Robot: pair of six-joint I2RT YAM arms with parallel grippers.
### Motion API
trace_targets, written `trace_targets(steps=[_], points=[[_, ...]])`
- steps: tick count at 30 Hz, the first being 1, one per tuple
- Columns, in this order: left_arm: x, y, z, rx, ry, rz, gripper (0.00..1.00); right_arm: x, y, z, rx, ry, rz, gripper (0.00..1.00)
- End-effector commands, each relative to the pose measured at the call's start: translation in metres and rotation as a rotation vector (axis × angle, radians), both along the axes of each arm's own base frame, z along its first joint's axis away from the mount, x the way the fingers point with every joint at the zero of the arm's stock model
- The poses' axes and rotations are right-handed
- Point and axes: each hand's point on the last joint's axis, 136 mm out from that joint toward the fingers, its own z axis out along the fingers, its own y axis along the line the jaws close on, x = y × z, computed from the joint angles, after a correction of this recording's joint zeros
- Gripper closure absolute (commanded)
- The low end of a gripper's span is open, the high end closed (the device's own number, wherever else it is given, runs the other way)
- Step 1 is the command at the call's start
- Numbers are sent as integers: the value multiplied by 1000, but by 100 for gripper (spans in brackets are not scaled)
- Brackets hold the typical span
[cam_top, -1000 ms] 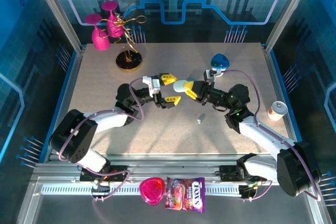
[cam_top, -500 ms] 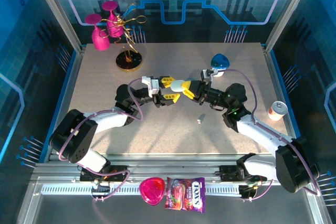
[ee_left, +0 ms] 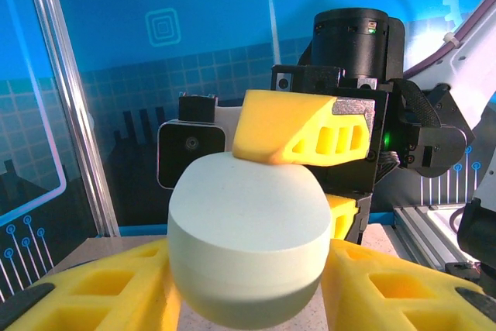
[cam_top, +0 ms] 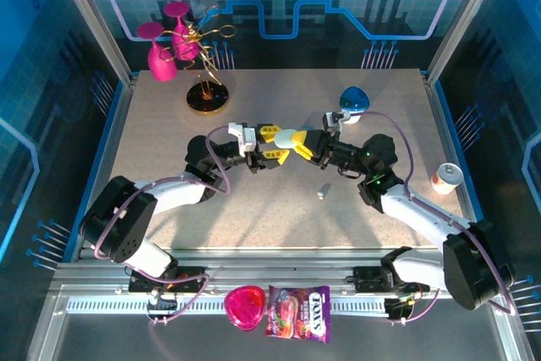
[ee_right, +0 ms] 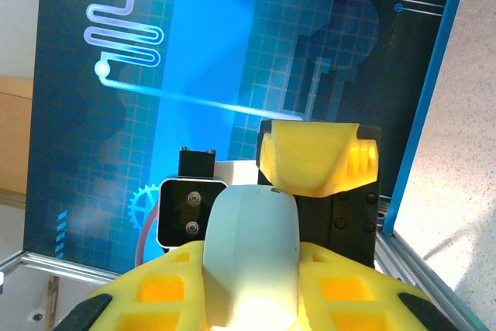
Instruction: Insert wireless bluetooth earbuds into charging case
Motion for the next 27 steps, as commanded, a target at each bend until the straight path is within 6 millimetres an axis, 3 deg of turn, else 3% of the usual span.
trace_targets(steps=[1,27], points=[[-11,1,5,-1,-30,-37,53,-1,3,16,21,-55,-1,85],[-12,-1,8,2,-19,-59,53,3,4,11,-5,-57,-10,84]])
